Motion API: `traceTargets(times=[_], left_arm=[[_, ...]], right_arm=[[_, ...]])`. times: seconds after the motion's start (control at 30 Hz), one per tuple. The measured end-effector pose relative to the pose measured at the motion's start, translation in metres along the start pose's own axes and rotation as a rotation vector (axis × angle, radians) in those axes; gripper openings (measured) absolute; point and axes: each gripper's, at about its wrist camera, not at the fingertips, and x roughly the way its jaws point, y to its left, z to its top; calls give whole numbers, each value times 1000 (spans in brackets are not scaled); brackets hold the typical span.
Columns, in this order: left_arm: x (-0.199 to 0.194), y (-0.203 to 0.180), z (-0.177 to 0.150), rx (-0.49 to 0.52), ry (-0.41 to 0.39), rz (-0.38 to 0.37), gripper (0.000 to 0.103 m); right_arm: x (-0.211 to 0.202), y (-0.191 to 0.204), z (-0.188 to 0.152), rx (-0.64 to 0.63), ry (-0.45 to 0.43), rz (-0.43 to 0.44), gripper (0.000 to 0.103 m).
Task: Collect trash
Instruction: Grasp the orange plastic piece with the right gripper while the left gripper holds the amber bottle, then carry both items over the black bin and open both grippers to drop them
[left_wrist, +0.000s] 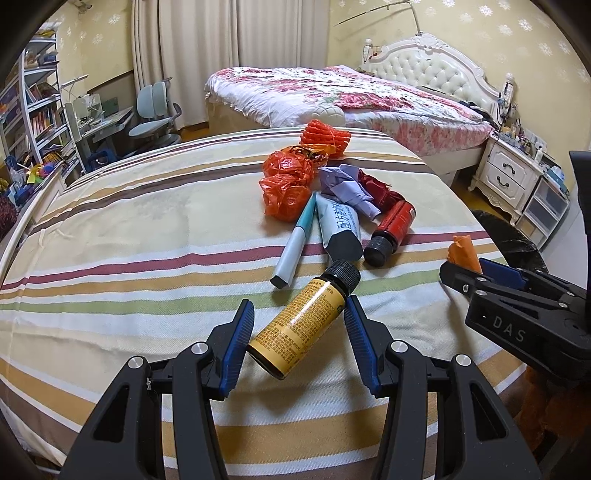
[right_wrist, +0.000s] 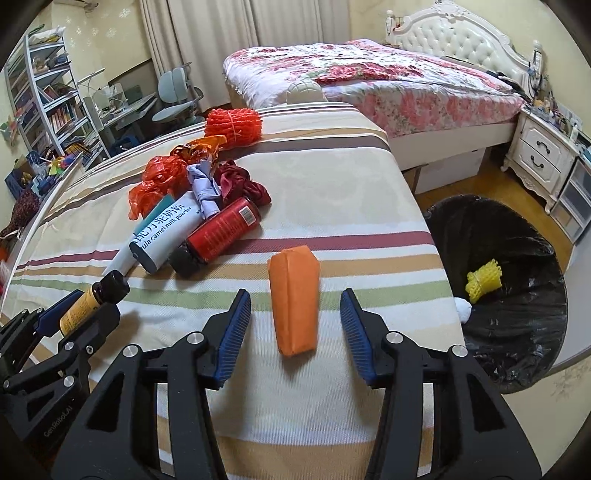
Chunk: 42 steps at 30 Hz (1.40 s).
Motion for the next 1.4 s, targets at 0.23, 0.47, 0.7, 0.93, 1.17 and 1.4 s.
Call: traceTargets(times=[0.23,0.47,0.7,0.93,1.17,1.4], left_arm=[[-3,-6,0,10,-9,-11,50],[-8,-15,5,26,-21,-23,50],[-14,-40,12,65,-46,-58,50],[-12,-78,27,115,-61,-110,50],[0,-124,46,173,-76,-163,50],[29,-170,62,226,-58,-190,50]], right_arm=[[-5,-8,-3,17,-7,-6,22],[-24,-25,-6,53,-41,-26,22],[-44,-59,-7,103,-81,-81,22],[-56,-103,-5,162,-115,-158,22],[-52,-137,-2,212,-121,-207,22],[-40,-173,2,260,-113,-242,22]])
